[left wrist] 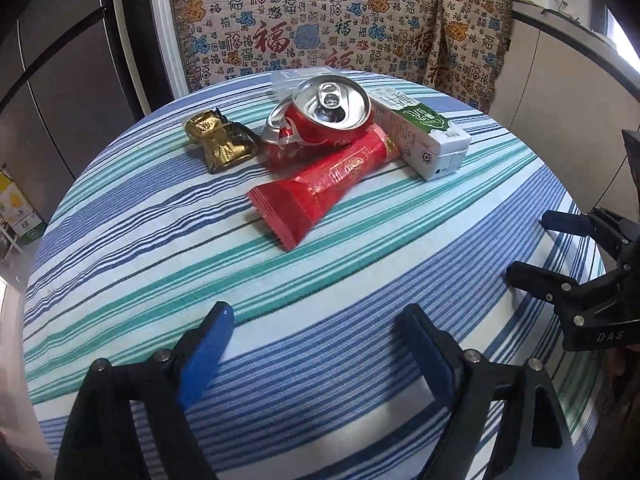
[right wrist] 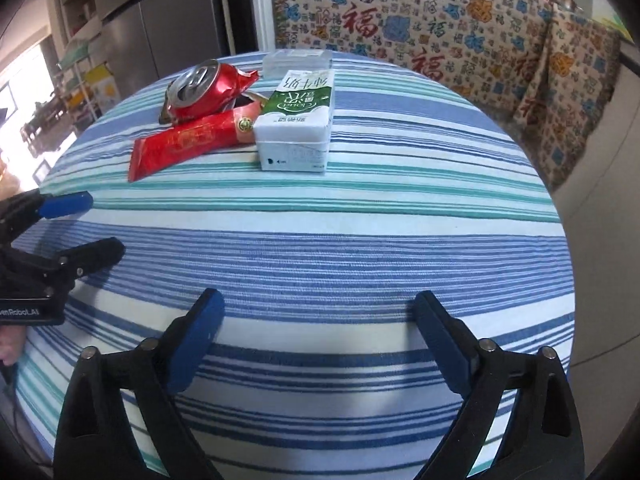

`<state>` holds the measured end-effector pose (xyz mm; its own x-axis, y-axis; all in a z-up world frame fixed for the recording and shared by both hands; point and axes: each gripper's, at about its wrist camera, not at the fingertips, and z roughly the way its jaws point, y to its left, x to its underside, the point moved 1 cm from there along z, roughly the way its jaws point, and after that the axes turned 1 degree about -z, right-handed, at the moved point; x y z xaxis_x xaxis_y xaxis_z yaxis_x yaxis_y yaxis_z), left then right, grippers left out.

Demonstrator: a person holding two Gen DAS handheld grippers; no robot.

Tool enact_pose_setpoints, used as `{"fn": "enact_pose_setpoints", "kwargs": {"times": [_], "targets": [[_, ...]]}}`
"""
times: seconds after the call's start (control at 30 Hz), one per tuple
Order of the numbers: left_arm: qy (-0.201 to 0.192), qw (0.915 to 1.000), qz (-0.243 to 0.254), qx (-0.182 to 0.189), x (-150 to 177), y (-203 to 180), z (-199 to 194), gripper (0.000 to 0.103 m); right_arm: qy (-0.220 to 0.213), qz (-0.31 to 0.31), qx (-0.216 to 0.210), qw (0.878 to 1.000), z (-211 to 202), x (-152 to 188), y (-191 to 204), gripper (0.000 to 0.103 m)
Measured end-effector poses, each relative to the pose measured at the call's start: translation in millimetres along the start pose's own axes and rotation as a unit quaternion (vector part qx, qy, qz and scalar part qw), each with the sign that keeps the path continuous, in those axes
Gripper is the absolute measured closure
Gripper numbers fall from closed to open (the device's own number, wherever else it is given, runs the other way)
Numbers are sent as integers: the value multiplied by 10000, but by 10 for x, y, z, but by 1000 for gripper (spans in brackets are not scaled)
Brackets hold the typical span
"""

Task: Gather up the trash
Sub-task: 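Move both tools back over the table toward the red snack stick, then grasp the red snack stick with the left gripper while the right gripper grasps the milk carton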

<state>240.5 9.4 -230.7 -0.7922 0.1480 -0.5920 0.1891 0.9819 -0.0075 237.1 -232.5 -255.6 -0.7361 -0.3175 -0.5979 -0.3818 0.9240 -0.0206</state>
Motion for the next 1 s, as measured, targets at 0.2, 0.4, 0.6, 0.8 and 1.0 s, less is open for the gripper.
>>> {"fn": "enact_pose_setpoints", "kwargs": {"times": [0.2,0.4,0.6,0.8,1.0], "targets": [[68,10000,61,14,-245,133,217,0,49,-42,-42,10000,67,-93,-32,0],[69,9999,111,59,-484,222,398,0,40,-55,-62,10000,54,-88,-39,0],[30,9985,376,396,-558,173,436,2,38,-55,-63,10000,56,-84,-39,0],[-121,9950,820,561,-552,-2,390,34,34,-55,-67,10000,61,-86,-32,0],[-178,9962,703,476,-398,-3,228,73,26,-62,-76,9999,66,-91,-17,0]]}}
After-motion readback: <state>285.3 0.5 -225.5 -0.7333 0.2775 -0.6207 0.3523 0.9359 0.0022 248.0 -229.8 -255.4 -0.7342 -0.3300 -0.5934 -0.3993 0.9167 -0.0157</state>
